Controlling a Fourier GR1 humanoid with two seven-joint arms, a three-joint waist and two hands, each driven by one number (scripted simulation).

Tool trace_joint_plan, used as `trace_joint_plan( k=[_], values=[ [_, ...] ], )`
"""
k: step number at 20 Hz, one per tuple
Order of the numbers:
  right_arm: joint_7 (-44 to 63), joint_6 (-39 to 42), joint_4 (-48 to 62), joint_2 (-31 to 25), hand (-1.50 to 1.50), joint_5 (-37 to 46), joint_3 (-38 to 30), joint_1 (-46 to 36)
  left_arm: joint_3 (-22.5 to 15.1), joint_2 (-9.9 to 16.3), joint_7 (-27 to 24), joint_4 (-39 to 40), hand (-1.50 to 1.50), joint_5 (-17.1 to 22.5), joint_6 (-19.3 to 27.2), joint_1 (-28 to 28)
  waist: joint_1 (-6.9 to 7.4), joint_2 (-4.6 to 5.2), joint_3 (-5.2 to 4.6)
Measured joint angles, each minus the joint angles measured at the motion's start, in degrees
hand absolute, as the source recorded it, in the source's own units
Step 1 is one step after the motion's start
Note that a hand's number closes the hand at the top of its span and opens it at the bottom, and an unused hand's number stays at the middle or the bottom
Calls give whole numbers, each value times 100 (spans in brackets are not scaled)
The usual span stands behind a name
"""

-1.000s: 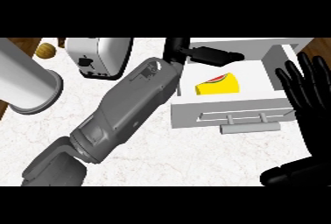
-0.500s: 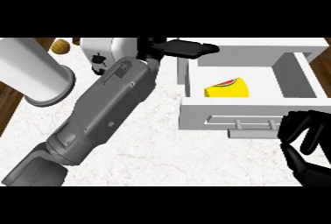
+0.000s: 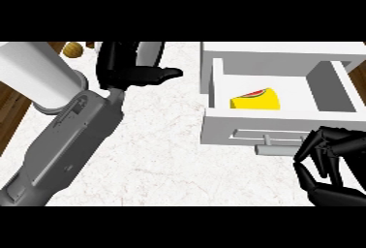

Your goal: Pick up the cup, place it into the drawer and close the drawer

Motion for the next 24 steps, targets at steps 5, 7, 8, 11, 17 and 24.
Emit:
trace_joint_plan(
  k=[5, 7, 8, 11, 17, 24],
  values=[
    [-217, -93, 470, 27, 150, 681, 185, -166, 170, 544, 124, -1101, -150, 77, -200, 1126, -14, 21, 1],
    [-473, -69, 689, -54, 150, 1067, 308, -230, 298, 728, 103, -1334, -150, 129, -375, 1472, -23, 33, 2],
    [-653, -51, 784, -130, 150, 1306, 384, -220, 331, 771, 79, -1405, -150, 128, -420, 1596, -31, 37, 2],
    [-955, -97, 892, -351, 150, 2124, 728, -255, 430, 978, 79, -1712, -150, 208, -629, 2015, -4, 37, 1],
    [-1556, -638, 1795, -393, 150, 3594, 1350, -440, 780, 1350, 1, -2139, -150, 317, -1101, 2834, -29, 54, 2],
    [-1963, -1351, 3509, 25, -150, 4543, 1645, -1089, 1231, 1501, -149, -2282, -150, 287, -1704, 3577, -80, 64, 3]
  ],
)
